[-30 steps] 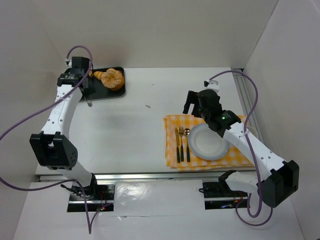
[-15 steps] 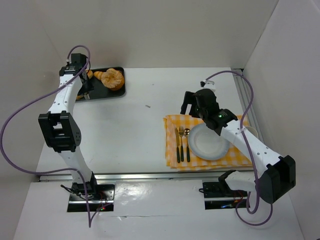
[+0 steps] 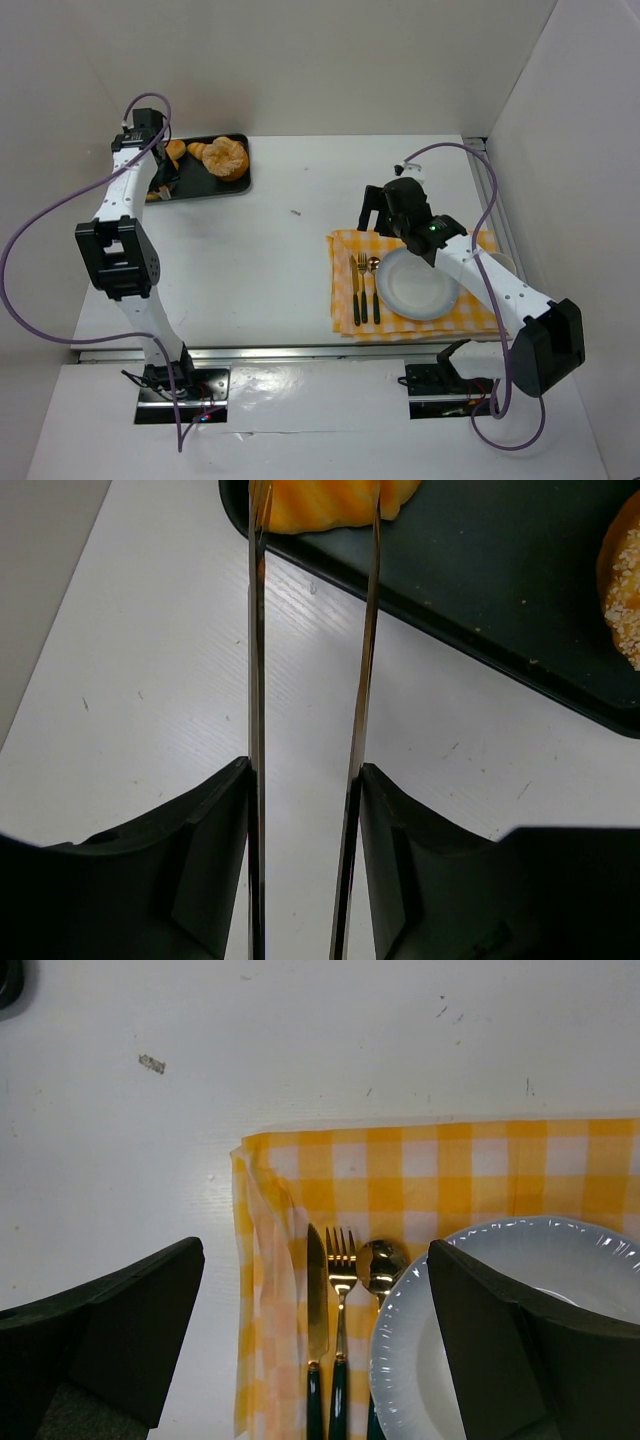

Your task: Place the bread

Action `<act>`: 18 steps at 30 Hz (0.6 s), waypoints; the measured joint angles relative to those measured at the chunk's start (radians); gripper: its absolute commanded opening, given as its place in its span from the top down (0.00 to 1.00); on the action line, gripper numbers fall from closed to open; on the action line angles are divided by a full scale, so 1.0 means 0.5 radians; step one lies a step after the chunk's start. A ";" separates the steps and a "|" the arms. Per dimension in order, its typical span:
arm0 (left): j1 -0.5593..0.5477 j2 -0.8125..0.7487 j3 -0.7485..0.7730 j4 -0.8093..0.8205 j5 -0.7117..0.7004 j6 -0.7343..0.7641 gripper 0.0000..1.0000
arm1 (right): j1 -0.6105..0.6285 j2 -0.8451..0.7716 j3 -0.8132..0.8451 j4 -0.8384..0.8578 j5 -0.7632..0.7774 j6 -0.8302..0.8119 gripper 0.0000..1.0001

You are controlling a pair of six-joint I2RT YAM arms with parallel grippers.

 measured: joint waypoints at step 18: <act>0.055 0.166 0.064 0.018 0.128 0.046 0.30 | 0.000 0.031 0.000 0.004 -0.033 0.001 0.00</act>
